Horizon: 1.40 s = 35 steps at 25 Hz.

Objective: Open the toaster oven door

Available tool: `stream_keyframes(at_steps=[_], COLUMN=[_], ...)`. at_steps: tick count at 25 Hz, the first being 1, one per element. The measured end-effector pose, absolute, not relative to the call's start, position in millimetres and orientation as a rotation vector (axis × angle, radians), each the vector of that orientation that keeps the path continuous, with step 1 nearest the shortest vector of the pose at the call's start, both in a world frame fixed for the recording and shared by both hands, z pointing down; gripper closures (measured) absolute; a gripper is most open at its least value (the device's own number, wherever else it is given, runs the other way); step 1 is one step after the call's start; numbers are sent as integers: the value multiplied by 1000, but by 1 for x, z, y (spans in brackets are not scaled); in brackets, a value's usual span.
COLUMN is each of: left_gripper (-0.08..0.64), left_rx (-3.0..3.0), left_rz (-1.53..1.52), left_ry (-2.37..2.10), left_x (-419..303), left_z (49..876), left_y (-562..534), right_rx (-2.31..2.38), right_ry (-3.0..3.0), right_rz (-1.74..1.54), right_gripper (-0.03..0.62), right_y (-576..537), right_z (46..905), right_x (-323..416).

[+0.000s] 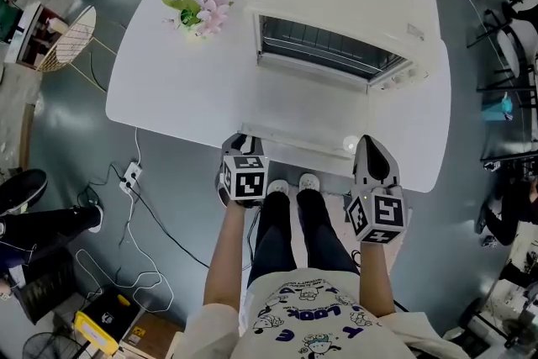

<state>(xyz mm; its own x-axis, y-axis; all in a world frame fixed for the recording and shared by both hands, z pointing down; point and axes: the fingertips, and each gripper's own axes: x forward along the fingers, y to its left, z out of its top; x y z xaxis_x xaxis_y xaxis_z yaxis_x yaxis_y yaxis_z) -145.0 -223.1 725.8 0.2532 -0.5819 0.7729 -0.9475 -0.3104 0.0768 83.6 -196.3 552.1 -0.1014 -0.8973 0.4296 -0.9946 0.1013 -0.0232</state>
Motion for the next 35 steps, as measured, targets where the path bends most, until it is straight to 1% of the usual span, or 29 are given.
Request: stream_keyframes(at_steps=[12, 25, 35], left_gripper=[492, 491, 491], left_rx=[1943, 1944, 2011], left_rz=[935, 915, 817], left_ry=[-1356, -1384, -1417], left_x=[-146, -145, -147], left_z=[755, 755, 742], left_y=[-219, -219, -217], right_rx=[1855, 1831, 1825], right_ry=[-2042, -2065, -2091], right_rz=[476, 477, 466], right_gripper=[595, 595, 595], right_y=[-189, -189, -188], right_z=[577, 578, 568], right_x=[81, 74, 72])
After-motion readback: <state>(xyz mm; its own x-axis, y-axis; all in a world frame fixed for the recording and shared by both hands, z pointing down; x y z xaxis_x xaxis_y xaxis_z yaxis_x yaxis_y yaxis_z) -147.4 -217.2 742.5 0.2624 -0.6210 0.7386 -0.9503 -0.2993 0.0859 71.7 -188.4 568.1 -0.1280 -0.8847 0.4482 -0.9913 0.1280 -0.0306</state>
